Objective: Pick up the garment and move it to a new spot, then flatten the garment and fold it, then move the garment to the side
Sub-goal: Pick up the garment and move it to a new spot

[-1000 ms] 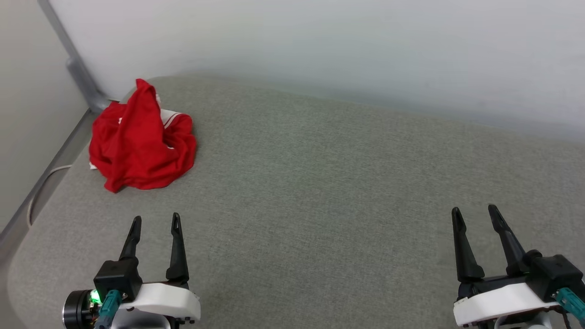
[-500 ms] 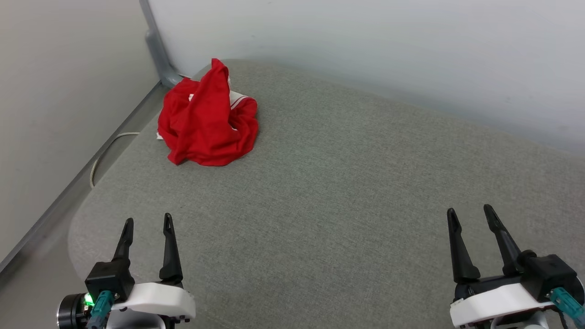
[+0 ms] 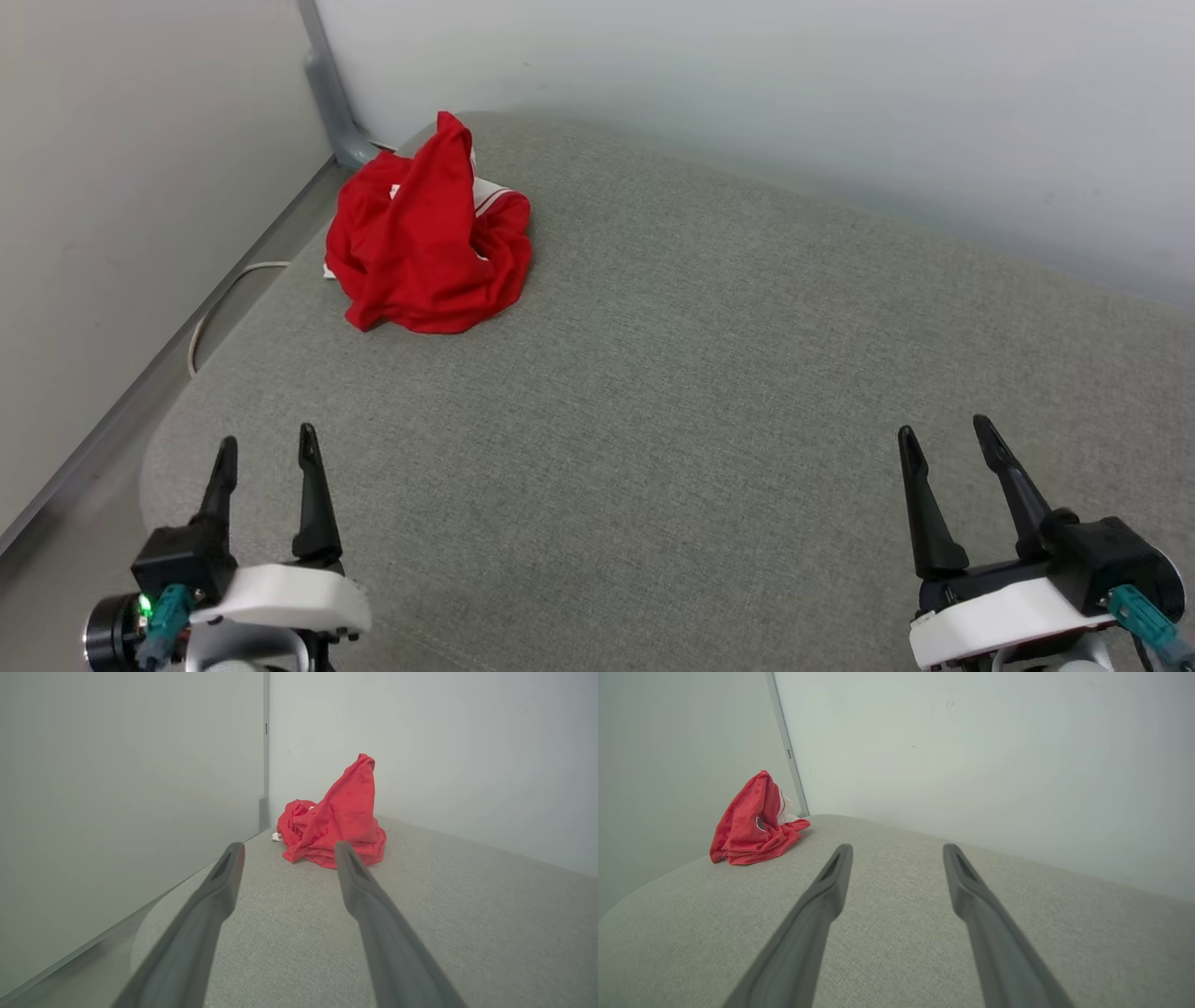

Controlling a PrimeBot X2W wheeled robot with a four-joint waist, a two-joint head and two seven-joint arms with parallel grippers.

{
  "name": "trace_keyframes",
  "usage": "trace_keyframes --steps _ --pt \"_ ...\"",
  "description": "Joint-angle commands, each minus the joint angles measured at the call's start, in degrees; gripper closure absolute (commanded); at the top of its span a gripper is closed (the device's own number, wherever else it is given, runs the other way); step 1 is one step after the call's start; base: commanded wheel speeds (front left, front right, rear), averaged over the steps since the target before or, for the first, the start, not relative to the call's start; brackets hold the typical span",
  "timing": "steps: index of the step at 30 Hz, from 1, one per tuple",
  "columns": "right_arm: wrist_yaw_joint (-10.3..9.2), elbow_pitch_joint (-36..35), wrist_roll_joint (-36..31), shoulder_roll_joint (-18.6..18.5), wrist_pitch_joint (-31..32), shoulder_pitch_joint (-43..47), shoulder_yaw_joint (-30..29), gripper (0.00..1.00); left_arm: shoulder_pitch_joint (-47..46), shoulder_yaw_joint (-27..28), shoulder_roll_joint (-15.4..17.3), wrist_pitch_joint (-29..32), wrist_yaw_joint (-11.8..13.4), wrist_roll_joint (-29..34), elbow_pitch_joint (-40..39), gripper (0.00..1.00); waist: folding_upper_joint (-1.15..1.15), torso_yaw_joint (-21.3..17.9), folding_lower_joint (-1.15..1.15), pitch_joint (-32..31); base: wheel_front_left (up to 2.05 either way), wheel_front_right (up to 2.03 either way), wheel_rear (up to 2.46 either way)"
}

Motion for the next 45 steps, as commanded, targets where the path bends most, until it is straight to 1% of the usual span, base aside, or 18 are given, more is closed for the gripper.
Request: trace_keyframes --steps 1,4,8,12,15,19,21,24,26,29,32,34,37,43,44,45 --pt "-0.04 -0.2 -0.4 0.1 -0.1 -0.9 0.0 0.00 -2.1 0.9 0.0 -0.2 -0.9 0.5 0.2 0.00 0.00 -0.9 0.00 0.7 0.00 0.00 0.00" --pt "-0.04 -0.7 -1.3 0.1 -0.1 -1.6 0.2 0.00 -5.7 3.4 0.4 -0.2 -2.7 0.6 0.1 0.00 0.00 -2.1 0.00 2.1 0.00 0.00 0.00" --pt "-0.04 -1.5 -2.9 0.1 -0.1 -3.0 0.1 0.00 -11.9 8.0 1.7 -0.2 -5.0 -1.2 0.0 0.00 0.00 -4.4 0.00 5.0 0.00 0.00 0.00" --pt "-0.04 -3.2 -4.8 0.1 -0.1 -5.0 0.2 0.00 -18.5 12.2 4.4 -0.2 -6.8 -2.5 0.6 0.00 0.00 -7.0 0.00 9.4 0.00 0.00 0.00" --pt "-0.04 -4.9 -6.3 0.1 -0.1 -6.6 0.2 0.00 -23.7 13.9 6.8 -0.2 -7.7 -3.2 1.3 0.00 0.00 -8.6 0.00 13.0 0.00 0.00 0.00" --pt "-0.04 -7.1 -8.0 0.1 -0.1 -8.9 0.1 0.00 -30.4 14.5 10.4 -0.2 -8.4 -4.5 3.9 0.00 0.00 -10.0 0.00 17.7 0.00 0.00 0.00" --pt "-0.04 -8.3 -9.1 0.1 -0.1 -9.9 0.0 0.00 -34.3 14.4 11.8 -0.2 -8.6 -6.1 5.8 0.00 0.00 -10.4 0.00 19.9 0.00 0.00 0.00" --pt "-0.04 -10.0 -10.5 0.1 -0.1 -11.1 -0.2 0.00 -38.9 13.1 15.1 0.0 -8.7 -7.9 10.1 0.00 0.00 -10.9 0.00 22.7 0.00 0.00 0.00" --pt "-0.04 -10.9 -11.1 0.1 -0.1 -11.9 -0.3 0.00 -41.8 10.9 16.9 1.2 -8.7 -10.5 13.4 0.00 0.00 -11.1 0.00 23.9 0.00 0.00 0.00" --pt "-0.04 -12.3 -12.0 0.1 -0.1 -12.7 -0.4 0.00 -45.6 7.1 20.7 7.4 -8.7 -15.8 18.4 0.00 0.00 -11.4 0.00 25.8 0.00 0.00 0.00" --pt "-0.04 -13.7 -12.6 0.1 -0.1 -13.3 -0.5 0.00 -48.8 4.3 24.1 14.6 -8.7 -22.7 21.9 0.00 0.00 -11.7 0.00 27.4 0.00 0.00 0.00" --pt "-0.04 -14.4 -13.0 0.1 -0.1 -13.5 -0.5 0.00 -49.9 2.0 26.5 19.9 -8.7 -26.4 23.6 0.00 0.00 -11.7 0.00 28.3 0.00 0.00 0.00" --pt "-0.04 -15.2 -13.6 0.1 -0.1 -13.9 -0.8 0.00 -51.3 -0.9 29.1 27.7 -8.8 -31.8 25.3 0.00 0.00 -11.8 0.00 29.7 0.00 0.00 0.00" --pt "-0.04 -16.1 -14.5 0.1 -0.1 -14.8 -0.5 0.00 -52.3 -4.8 31.2 41.6 -8.8 -41.9 29.1 0.00 0.00 -12.1 0.00 31.8 0.00 0.00 0.00" --pt "-0.04 -16.1 -14.5 0.1 -0.1 -14.8 -0.5 0.00 -52.3 -4.8 31.2 41.6 -8.8 -41.9 29.1 0.00 0.00 -12.1 0.00 31.8 0.00 0.00 0.00" --pt "-0.04 -16.3 -14.7 0.1 -0.1 -15.0 -0.3 0.00 -52.3 -5.6 31.8 43.6 -8.8 -42.9 29.7 0.00 0.00 -12.2 0.00 32.2 0.00 0.00 0.00"
